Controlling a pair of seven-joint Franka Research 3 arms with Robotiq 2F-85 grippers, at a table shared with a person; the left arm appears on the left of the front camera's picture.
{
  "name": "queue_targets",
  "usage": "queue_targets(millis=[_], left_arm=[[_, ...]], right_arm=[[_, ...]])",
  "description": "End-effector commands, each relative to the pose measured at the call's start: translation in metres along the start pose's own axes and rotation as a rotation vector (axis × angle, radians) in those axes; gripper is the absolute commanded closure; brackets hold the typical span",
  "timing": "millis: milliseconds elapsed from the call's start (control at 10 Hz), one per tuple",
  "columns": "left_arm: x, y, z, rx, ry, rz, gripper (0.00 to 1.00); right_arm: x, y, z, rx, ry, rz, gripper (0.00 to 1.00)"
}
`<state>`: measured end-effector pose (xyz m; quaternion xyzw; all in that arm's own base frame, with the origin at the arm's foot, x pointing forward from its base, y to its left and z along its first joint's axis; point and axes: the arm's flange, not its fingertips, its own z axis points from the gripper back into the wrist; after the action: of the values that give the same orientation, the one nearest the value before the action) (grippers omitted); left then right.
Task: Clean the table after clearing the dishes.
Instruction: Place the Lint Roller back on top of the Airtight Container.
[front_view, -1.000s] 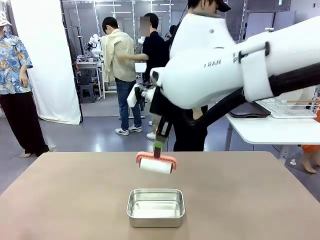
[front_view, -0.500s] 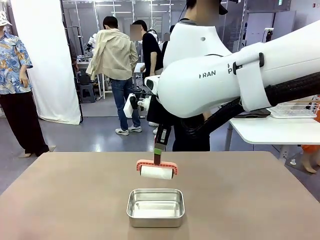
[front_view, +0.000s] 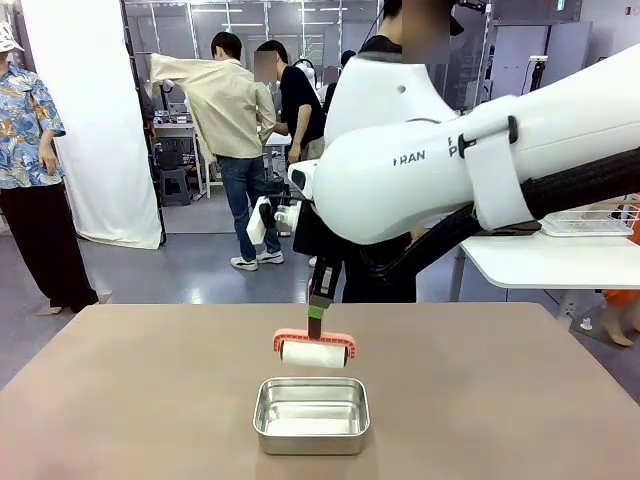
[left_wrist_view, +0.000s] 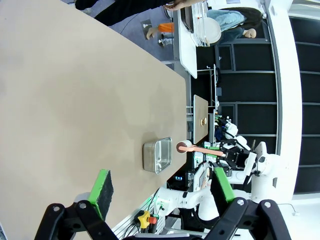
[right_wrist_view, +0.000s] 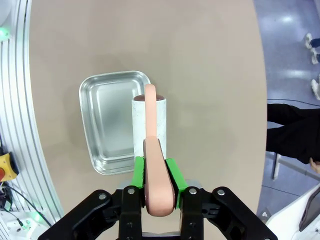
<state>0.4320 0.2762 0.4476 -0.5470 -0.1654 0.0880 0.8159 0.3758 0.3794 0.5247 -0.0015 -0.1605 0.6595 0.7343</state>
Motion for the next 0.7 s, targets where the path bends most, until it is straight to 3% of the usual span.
queue_targets(millis=[0, 600], left_arm=[[-0.001, -0.001, 0.002, -0.001, -0.003, -0.002, 0.00], [-0.001, -0.001, 0.002, -0.001, -0.003, -0.002, 0.00]], right_arm=[[-0.006, 0.006, -0.024, 0.052, -0.021, 0.040, 0.77], [0.000, 0.004, -0.082, 0.072, 0.019, 0.088, 0.77]])
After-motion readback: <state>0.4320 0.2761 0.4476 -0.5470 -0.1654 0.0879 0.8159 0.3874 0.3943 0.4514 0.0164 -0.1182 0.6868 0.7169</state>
